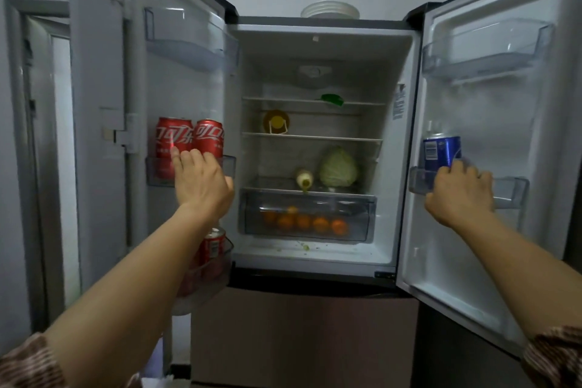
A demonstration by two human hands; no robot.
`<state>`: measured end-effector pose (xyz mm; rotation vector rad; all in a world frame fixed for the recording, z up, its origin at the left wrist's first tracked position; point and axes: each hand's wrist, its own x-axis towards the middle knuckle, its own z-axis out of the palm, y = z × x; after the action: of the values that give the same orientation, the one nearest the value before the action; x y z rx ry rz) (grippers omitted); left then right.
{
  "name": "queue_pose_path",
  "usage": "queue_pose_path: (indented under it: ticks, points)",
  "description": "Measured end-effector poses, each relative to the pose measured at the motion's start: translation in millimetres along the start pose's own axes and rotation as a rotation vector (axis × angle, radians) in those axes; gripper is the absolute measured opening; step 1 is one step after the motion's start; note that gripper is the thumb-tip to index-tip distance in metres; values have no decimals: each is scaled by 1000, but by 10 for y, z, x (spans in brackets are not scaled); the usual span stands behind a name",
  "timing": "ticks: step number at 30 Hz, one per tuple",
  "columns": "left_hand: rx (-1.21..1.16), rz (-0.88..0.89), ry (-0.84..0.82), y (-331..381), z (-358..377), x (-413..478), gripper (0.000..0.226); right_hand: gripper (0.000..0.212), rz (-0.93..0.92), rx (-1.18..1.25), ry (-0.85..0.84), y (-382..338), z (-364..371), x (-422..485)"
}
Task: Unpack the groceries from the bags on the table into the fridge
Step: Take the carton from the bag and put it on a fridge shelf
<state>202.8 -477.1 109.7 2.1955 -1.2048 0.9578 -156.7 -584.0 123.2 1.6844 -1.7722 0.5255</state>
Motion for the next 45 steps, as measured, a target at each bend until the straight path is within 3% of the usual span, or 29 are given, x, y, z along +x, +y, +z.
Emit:
queue_pose_path:
  ticks: [7,13,15,18,19,21,24,26,29,32,37,45]
  points:
    - [69,138,17,133,26,-7,50,38,-125,70,96,-391,-76,-111]
    - [-23,246,-46,503,-28,-1,52,45,-223,124,20,-905,-165,-93]
    - [-105,295,-93,606,-28,57,48,47,-258,283,-6,-1023,-190,-39]
    - [-298,339,-208,708,-74,71,62,54,-286,780,-89,-1118,-279,-23]
    - [-318,353,-189,727,-94,41,66,57,-294,889,-82,-1113,-302,-45]
    - [-305,406,29,709,-123,-41,68,57,-330,919,32,-1078,-337,-79]
    - [-255,404,354,675,-101,-124,76,53,-354,743,323,-924,-319,-91]
    - [-265,297,439,641,-96,-121,87,54,-331,626,472,-819,-323,-77]
    - [-340,76,371,671,-13,-159,103,69,-218,499,548,-652,-198,-92]
    - [-460,-48,256,772,202,-208,114,93,-103,518,476,-532,-40,-175]
    - [-559,27,223,1051,445,-241,119,113,-71,797,305,-567,152,-232]
    - [-479,222,102,1153,905,-129,107,110,-150,856,368,-820,322,-124]
